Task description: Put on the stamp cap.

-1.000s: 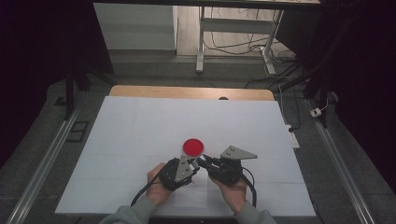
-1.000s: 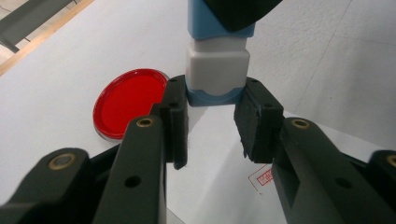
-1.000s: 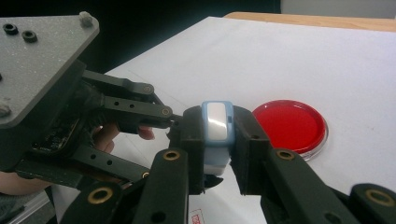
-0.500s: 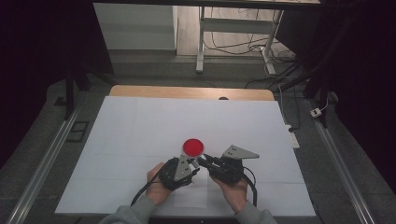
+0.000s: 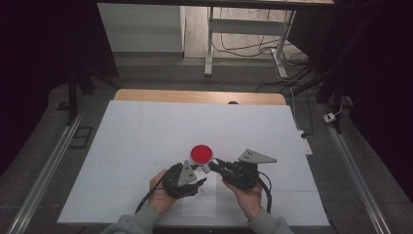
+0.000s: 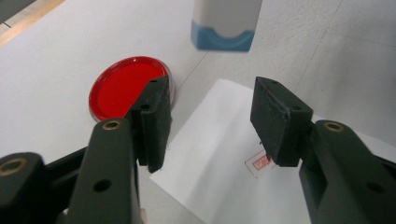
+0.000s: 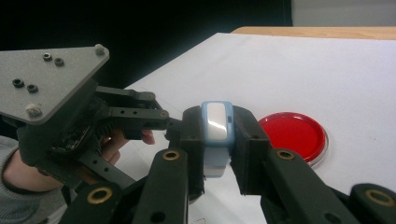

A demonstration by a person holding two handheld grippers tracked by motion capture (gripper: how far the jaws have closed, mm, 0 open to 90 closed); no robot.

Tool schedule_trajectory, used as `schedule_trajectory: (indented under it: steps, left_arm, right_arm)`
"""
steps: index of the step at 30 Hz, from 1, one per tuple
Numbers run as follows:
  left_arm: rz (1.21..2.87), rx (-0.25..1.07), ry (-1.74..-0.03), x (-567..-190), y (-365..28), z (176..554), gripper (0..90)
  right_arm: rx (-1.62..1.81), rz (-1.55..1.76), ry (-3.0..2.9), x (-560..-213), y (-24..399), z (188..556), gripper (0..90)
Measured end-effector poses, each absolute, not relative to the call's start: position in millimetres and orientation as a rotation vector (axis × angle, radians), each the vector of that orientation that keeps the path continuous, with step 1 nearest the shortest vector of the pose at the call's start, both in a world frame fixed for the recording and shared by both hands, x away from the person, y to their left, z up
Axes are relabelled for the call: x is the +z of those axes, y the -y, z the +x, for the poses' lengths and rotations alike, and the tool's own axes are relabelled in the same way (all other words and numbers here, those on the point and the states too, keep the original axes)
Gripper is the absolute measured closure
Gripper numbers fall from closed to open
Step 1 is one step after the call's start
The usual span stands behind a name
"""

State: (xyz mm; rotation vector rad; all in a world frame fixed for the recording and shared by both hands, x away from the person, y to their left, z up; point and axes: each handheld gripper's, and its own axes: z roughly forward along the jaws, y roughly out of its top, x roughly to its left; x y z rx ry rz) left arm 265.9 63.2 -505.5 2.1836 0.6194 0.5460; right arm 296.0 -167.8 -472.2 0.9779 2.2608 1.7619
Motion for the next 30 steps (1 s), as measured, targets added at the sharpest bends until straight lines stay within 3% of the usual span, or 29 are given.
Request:
schedule_trajectory:
  steps: [30]
  left_arm:
    - [2.101,0.502,-0.773,-496.9,-133.1,255.9,45.3]
  right_arm:
    - [1.712,0.96,-2.248,-470.0,177.7,301.2,75.4]
